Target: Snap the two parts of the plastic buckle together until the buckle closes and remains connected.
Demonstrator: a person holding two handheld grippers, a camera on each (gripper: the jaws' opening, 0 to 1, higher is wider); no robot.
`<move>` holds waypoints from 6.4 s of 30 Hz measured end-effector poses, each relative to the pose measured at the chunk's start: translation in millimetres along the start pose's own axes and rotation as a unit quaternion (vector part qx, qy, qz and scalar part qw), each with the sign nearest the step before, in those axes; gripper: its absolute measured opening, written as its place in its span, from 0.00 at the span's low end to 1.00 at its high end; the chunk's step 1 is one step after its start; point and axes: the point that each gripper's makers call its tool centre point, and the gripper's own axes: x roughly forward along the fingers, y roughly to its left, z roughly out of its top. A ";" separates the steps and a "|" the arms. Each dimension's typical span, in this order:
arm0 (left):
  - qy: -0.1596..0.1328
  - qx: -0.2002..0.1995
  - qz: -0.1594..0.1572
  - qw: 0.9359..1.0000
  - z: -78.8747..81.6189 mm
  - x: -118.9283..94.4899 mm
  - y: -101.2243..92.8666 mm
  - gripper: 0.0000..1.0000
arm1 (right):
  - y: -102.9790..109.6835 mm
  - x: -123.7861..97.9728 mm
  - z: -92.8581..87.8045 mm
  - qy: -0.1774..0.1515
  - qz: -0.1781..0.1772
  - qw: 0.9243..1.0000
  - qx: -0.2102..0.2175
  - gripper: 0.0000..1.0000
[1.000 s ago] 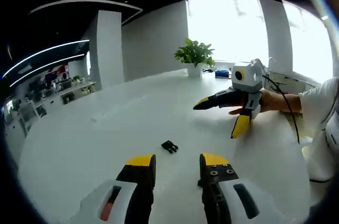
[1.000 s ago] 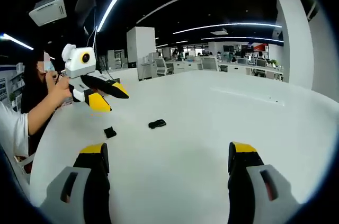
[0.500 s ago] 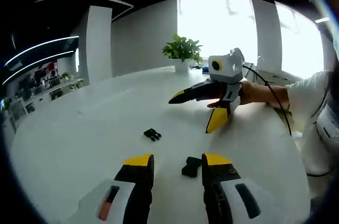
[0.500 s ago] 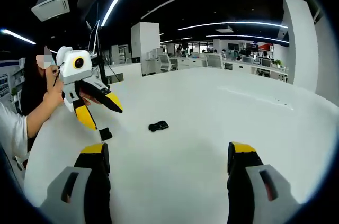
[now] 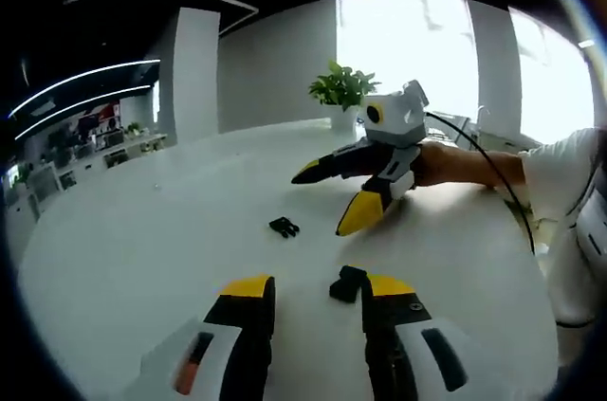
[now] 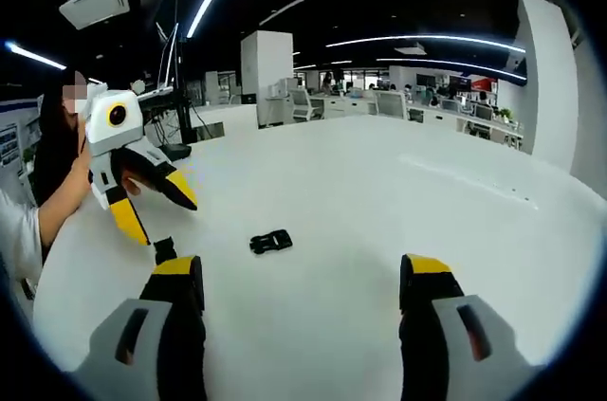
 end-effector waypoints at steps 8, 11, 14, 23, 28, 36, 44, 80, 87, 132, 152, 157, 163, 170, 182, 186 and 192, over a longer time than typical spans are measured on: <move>-0.009 -0.009 -0.011 1.000 -0.4 0.6 -6.9 0.36 | 3.4 9.6 6.5 0.001 0.009 1.000 -0.002 0.80; -0.008 -0.008 -0.008 1.000 -1.6 1.3 -6.4 0.35 | 7.3 12.4 7.4 0.004 0.015 1.000 -0.005 0.77; -0.006 -0.011 -0.009 1.000 -3.8 2.2 -7.0 0.36 | 10.8 15.9 8.2 0.008 0.020 1.000 -0.006 0.76; -0.007 -0.019 -0.011 1.000 -5.8 1.0 -9.9 0.35 | 14.5 22.8 9.8 0.014 0.021 1.000 -0.011 0.64; -0.004 -0.020 -0.007 1.000 -7.8 0.9 -9.6 0.35 | 18.4 26.1 8.6 0.019 0.020 1.000 -0.011 0.58; -0.003 -0.035 -0.004 0.999 -8.9 0.2 -7.9 0.34 | 26.0 27.3 5.4 0.022 0.025 0.999 -0.002 0.48; -0.003 -0.032 -0.005 0.999 -7.0 0.2 -7.7 0.34 | 29.4 30.0 4.7 0.026 0.036 0.999 -0.005 0.41; -0.006 -0.049 -0.009 0.999 -9.7 1.2 -8.6 0.31 | 24.3 25.3 2.0 0.019 0.017 0.999 -0.033 0.20; -0.006 -0.049 -0.008 0.999 -9.3 1.2 -7.8 0.31 | 21.7 18.4 -0.5 0.017 0.009 0.999 -0.025 0.20; -0.005 -0.035 -0.009 0.999 -9.5 2.9 -11.0 0.30 | 21.6 -76.9 -32.8 0.022 -0.064 0.997 0.024 0.20; -0.004 -0.026 -0.013 1.000 -9.5 4.5 -15.6 0.30 | 19.6 -94.3 -42.3 0.021 -0.108 0.993 0.040 0.28; -0.004 -0.026 -0.013 1.000 -8.8 4.7 -15.2 0.30 | 20.8 -96.0 -40.6 0.019 -0.089 0.994 0.054 0.44; -0.003 -0.024 -0.012 1.000 -9.1 5.1 -17.3 0.30 | 18.4 -101.7 -37.6 0.017 -0.060 0.998 0.030 0.54; -0.003 -0.025 -0.014 1.000 -9.0 5.2 -18.8 0.30 | 14.8 -103.5 -26.6 0.016 0.010 0.999 -0.027 0.61; -0.007 -0.032 -0.027 0.999 -7.9 6.1 -21.8 0.30 | -11.4 -102.5 -16.1 0.025 -0.003 1.000 0.018 0.80; -0.007 -0.033 -0.027 0.999 -8.4 6.1 -23.1 0.30 | -9.1 -100.3 -20.8 0.059 0.017 0.998 0.027 0.86; -0.006 -0.028 -0.036 0.999 -8.7 7.1 -28.2 0.31 | -0.3 -96.5 -33.6 0.126 0.046 0.991 -0.012 0.95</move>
